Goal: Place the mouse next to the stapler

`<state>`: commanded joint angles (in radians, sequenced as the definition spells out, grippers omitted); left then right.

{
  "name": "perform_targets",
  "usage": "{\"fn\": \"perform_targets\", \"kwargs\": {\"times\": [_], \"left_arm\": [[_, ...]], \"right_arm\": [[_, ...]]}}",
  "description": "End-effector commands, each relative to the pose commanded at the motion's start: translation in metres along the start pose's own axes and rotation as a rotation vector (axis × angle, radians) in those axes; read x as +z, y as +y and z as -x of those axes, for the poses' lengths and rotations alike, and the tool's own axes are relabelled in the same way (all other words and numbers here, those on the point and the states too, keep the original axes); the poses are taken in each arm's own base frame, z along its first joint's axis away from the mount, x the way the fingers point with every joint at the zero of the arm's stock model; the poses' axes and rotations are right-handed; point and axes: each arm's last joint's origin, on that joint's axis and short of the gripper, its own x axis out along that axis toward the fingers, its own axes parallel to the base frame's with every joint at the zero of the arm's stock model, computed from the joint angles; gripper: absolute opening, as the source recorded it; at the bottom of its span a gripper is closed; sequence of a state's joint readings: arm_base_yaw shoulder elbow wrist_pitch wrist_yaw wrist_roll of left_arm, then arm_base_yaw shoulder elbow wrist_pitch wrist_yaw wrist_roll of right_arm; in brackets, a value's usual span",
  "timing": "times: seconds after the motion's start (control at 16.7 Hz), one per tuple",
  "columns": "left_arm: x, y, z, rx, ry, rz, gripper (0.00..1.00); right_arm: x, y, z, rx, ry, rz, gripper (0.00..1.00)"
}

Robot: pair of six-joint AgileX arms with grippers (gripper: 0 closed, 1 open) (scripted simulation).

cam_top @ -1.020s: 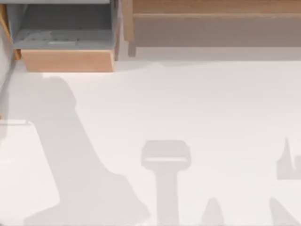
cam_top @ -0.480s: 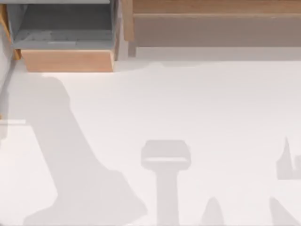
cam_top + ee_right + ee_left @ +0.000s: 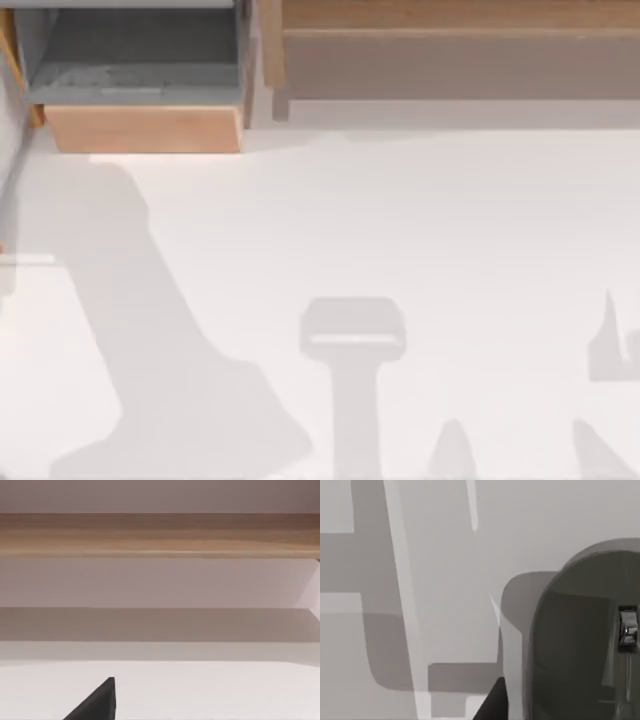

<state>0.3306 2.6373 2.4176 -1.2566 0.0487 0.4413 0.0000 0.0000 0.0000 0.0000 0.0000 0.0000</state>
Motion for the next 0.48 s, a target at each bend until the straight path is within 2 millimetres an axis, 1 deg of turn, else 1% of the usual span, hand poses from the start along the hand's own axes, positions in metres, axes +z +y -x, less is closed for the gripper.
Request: {"fn": "perform_targets", "kwargs": {"times": [0.3, 0.36, 0.48], "left_arm": [[0.0, 0.0, 0.0, 0.0, 0.0, 0.0, 0.02], [0.0, 0.0, 0.0, 0.0, 0.0, 0.0, 0.0], [0.0, 0.0, 0.0, 0.0, 0.0, 0.0, 0.0]], "right_arm": [[0.0, 0.0, 0.0, 0.0, 0.0, 0.0, 1.0], [0.0, 0.0, 0.0, 0.0, 0.0, 0.0, 1.0], [0.0, 0.0, 0.0, 0.0, 0.0, 0.0, 1.0]]}}
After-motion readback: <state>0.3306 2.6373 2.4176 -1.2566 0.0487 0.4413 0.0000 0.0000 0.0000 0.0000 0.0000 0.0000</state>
